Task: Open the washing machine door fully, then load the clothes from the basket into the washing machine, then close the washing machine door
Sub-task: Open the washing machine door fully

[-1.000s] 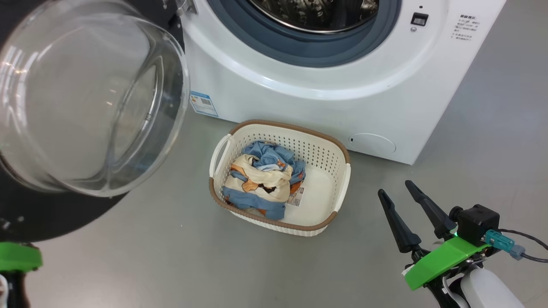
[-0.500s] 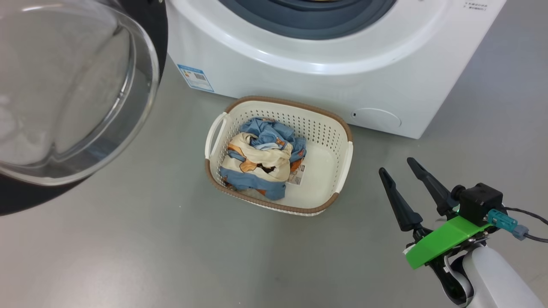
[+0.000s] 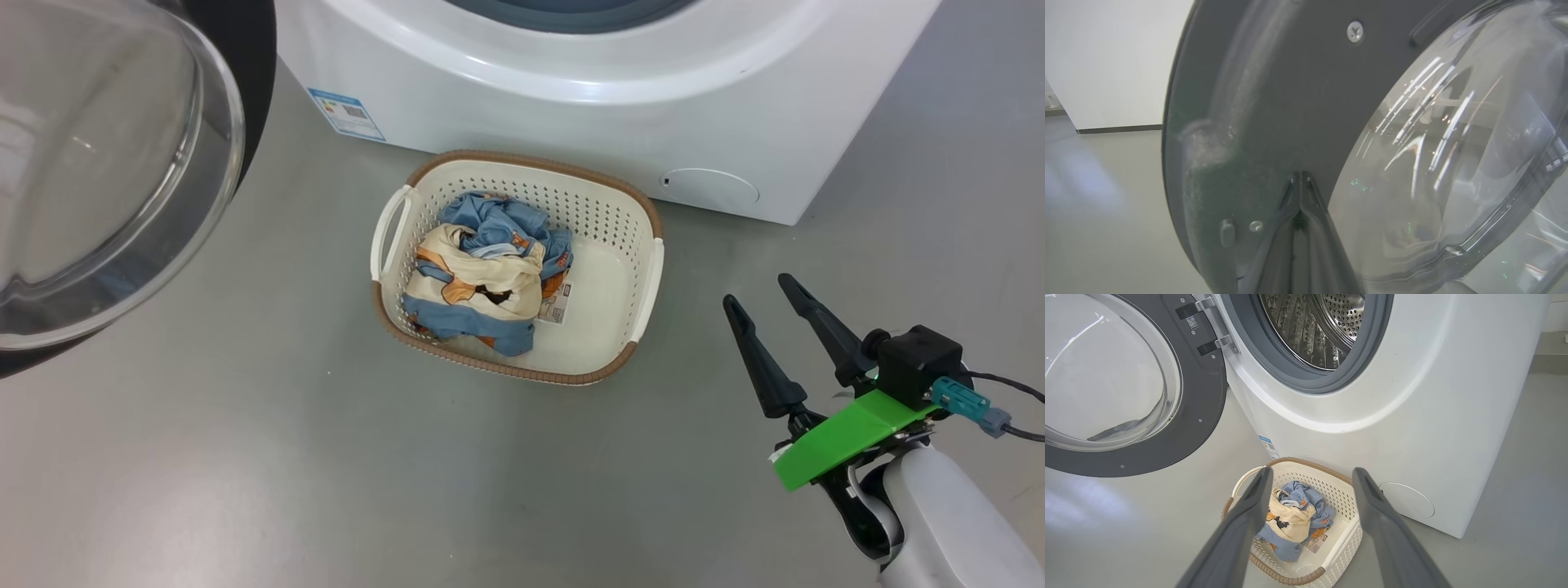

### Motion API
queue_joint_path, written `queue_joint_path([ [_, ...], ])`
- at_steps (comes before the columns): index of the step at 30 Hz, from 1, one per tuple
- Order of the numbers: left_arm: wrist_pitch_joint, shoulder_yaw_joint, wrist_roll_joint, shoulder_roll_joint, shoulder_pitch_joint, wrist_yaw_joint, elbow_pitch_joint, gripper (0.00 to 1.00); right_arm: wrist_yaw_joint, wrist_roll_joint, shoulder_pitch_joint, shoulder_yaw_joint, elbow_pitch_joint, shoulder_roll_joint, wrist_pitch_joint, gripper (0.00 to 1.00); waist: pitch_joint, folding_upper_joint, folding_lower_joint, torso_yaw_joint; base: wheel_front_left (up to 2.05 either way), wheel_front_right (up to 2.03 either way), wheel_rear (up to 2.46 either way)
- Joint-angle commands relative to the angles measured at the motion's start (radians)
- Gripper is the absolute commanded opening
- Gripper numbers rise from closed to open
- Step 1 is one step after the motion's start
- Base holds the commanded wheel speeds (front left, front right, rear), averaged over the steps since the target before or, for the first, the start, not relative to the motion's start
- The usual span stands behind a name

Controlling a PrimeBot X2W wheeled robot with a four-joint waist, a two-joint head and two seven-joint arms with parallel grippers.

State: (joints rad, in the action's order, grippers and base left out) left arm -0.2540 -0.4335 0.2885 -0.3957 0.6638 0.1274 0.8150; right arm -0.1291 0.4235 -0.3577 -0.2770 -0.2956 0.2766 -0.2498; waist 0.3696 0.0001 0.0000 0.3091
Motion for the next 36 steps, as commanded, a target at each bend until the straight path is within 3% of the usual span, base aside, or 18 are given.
queue_joint_path([
  [1,-0.008,-0.032,-0.013,-0.076,0.015,0.002,-0.012,0.0,-0.002,-0.006,-0.002,-0.018,0.019,-0.005,-0.012,1.0,-0.003,-0.0001,0.0,-0.001,0.0,0.0,0.0],
  [11,-0.008,0.015,0.024,-0.045,-0.051,0.003,-0.048,0.0,-0.002,0.006,0.022,-0.011,0.017,-0.003,-0.012,1.0,-0.066,-0.0001,0.0,0.0,0.0,0.0,0.0],
  [25,-0.008,0.084,0.089,0.053,-0.284,0.003,-0.296,0.01,-0.002,0.034,0.103,0.022,0.041,0.011,-0.012,1.0,-0.182,-0.0001,0.0,0.003,0.0,0.0,0.0],
  [26,-0.008,0.087,0.089,0.063,-0.303,0.003,-0.313,0.05,-0.002,0.036,0.109,0.023,0.042,0.012,-0.012,1.0,-0.189,-0.0001,0.0,0.001,0.0,0.0,0.0],
  [28,-0.008,0.102,0.096,0.088,-0.342,0.003,-0.349,0.24,-0.002,0.04,0.122,0.027,0.045,0.012,-0.012,1.0,-0.205,-0.0001,0.0,-0.004,0.0,0.0,0.0],
  [30,-0.008,0.119,0.104,0.111,-0.377,0.003,-0.383,0.53,-0.002,0.043,0.134,0.031,0.049,0.012,-0.012,1.0,-0.218,-0.0001,0.0,-0.01,0.0,0.0,0.0],
  [31,-0.008,0.127,0.111,0.121,-0.392,0.003,-0.4,0.76,-0.002,0.045,0.14,0.033,0.051,0.013,-0.012,1.0,-0.224,-0.0001,0.0,-0.013,0.0,0.0,0.0],
  [33,-0.008,0.155,0.12,0.135,-0.423,0.003,-0.434,1.0,-0.002,0.047,0.15,0.037,0.056,0.014,-0.012,1.0,-0.233,-0.0001,0.0,-0.021,0.0,0.0,0.0],
  [36,-0.008,0.199,0.138,0.145,-0.462,0.003,-0.471,1.0,-0.002,0.048,0.158,0.042,0.063,0.014,-0.012,1.0,-0.242,-0.0001,0.0,-0.038,0.0,0.0,0.0],
])
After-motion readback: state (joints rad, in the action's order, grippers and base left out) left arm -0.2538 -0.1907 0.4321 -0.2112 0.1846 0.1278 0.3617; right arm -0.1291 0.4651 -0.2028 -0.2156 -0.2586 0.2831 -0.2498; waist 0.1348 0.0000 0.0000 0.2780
